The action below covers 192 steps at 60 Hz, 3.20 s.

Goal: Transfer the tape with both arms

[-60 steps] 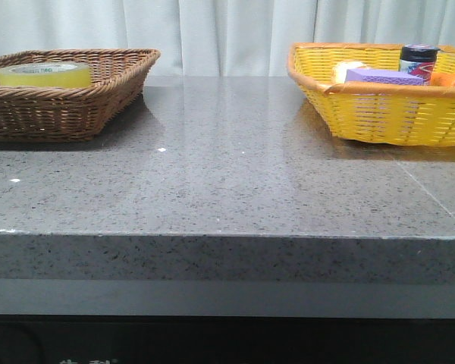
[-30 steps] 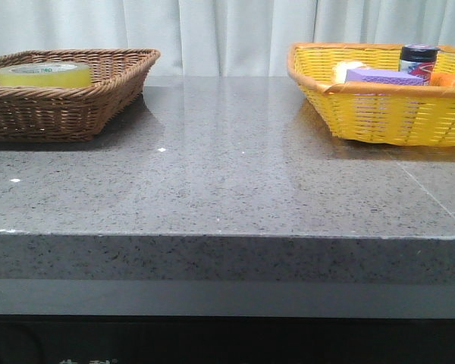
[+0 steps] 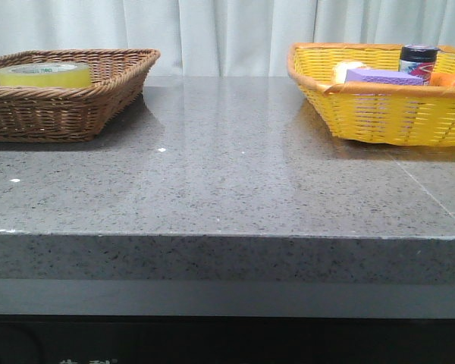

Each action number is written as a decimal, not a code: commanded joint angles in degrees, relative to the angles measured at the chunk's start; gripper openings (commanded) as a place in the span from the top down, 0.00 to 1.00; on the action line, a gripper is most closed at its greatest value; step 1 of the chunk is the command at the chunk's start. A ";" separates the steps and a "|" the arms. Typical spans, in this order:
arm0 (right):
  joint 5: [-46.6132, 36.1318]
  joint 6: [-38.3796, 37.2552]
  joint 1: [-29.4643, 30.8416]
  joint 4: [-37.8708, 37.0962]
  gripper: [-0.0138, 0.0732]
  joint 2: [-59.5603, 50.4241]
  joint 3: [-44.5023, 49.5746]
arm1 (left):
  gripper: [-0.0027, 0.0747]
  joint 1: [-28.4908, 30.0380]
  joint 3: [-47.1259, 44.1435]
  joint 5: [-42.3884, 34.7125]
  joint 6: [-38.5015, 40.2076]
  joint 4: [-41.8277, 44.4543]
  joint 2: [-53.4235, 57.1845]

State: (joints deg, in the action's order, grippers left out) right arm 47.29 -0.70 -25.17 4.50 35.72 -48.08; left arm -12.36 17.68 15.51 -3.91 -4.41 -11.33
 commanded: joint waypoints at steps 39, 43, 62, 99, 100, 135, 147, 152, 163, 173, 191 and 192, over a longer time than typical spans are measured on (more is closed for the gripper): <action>-3.46 0.08 0.27 0.08 0.92 0.09 -1.47 | 0.99 6.85 -18.32 -18.59 0.50 -1.02 12.60; -3.46 0.08 0.27 0.08 0.92 0.09 -1.47 | 0.99 6.85 -18.32 -18.68 0.50 -1.02 12.60; -3.46 0.08 0.27 0.08 0.92 0.09 -1.47 | 0.99 6.85 -18.32 -18.93 0.62 -0.62 12.60; -3.46 0.08 0.27 0.08 0.92 0.09 -1.47 | 0.99 6.85 -18.32 -18.93 0.62 -0.62 12.60; -3.46 0.08 0.27 0.08 0.92 0.09 -1.47 | 0.99 6.85 -18.32 -18.93 0.62 -0.62 12.60; -32.36 1.03 17.34 -0.47 0.92 -24.75 27.40 | 0.99 6.85 -18.32 -18.93 0.62 -0.62 12.60; -42.25 1.03 22.77 -0.07 0.92 -35.18 41.47 | 0.99 6.85 -18.32 -18.93 0.62 -0.62 12.60; -42.81 1.03 23.97 -0.07 0.92 -37.37 44.24 | 0.99 6.85 -18.32 -18.93 0.62 -0.62 12.60; -48.00 1.03 24.80 0.10 0.92 -37.57 48.66 | 0.99 6.85 -18.32 -18.93 0.62 -0.62 12.60; -49.26 1.03 24.80 0.22 0.92 -37.57 49.26 | 0.99 6.85 -18.32 -18.93 0.62 -0.62 12.60; -49.26 1.03 24.80 0.22 0.92 -37.57 49.26 | 0.99 6.85 -18.32 -18.93 0.62 -0.62 12.60; -49.34 1.03 24.80 0.22 0.92 -37.57 49.26 | 0.99 6.85 -18.32 -18.93 0.62 -0.62 12.60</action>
State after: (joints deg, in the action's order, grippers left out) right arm 3.14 0.00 -0.81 4.73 -0.57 1.56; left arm -5.67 -0.27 1.68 -3.91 -5.07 0.19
